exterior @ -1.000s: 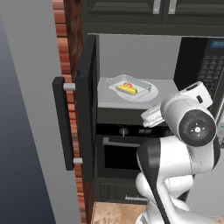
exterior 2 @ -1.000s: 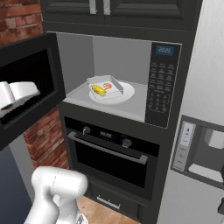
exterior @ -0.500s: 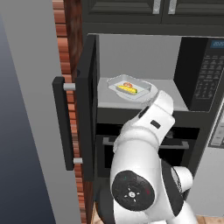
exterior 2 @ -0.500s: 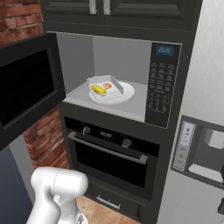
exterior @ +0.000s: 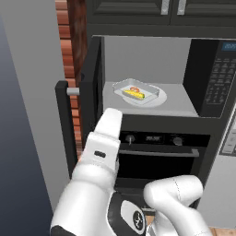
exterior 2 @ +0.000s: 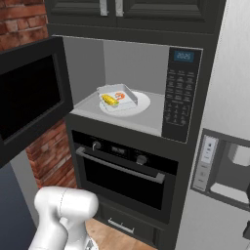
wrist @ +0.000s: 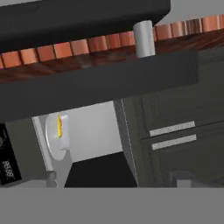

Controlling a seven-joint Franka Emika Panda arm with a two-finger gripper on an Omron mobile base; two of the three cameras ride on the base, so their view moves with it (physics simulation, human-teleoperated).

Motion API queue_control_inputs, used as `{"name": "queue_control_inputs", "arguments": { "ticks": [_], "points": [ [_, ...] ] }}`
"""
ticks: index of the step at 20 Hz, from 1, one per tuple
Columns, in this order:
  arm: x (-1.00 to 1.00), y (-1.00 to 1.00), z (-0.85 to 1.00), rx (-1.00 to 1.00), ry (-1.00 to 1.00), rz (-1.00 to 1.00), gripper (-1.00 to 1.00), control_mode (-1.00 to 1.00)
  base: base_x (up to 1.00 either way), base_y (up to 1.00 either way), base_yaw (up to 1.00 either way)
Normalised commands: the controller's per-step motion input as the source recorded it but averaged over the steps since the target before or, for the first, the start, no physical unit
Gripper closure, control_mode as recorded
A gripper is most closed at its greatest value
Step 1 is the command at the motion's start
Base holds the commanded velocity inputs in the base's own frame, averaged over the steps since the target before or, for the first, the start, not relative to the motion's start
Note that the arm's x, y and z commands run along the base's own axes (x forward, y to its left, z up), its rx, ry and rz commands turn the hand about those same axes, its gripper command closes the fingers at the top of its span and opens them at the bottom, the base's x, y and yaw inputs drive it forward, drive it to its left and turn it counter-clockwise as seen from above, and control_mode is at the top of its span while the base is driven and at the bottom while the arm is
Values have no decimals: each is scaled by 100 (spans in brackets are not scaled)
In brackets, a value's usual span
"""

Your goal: Place the tupperware containing the shrimp and corn meal in the microwave. Close the microwave door and press the start button to reheat the meal.

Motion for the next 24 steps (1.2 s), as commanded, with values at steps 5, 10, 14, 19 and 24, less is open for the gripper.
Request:
{"name": "queue_control_inputs", "arguments": {
  "ticks": [5, 10, 14, 19, 24],
  "points": [
    [3, 81, -29, -24, 0, 0, -100, -100, 0, 0, 0],
    [20, 73, -23, -13, 4, -2, -100, -100, 0, 0, 0],
    [37, 72, -13, -10, 7, -5, -100, -100, 0, 0, 0],
    [49, 55, -8, -6, 5, -8, -100, -100, 0, 0, 0],
    [58, 35, -2, -2, 1, -11, -100, -100, 0, 0, 0]
  ]
}}
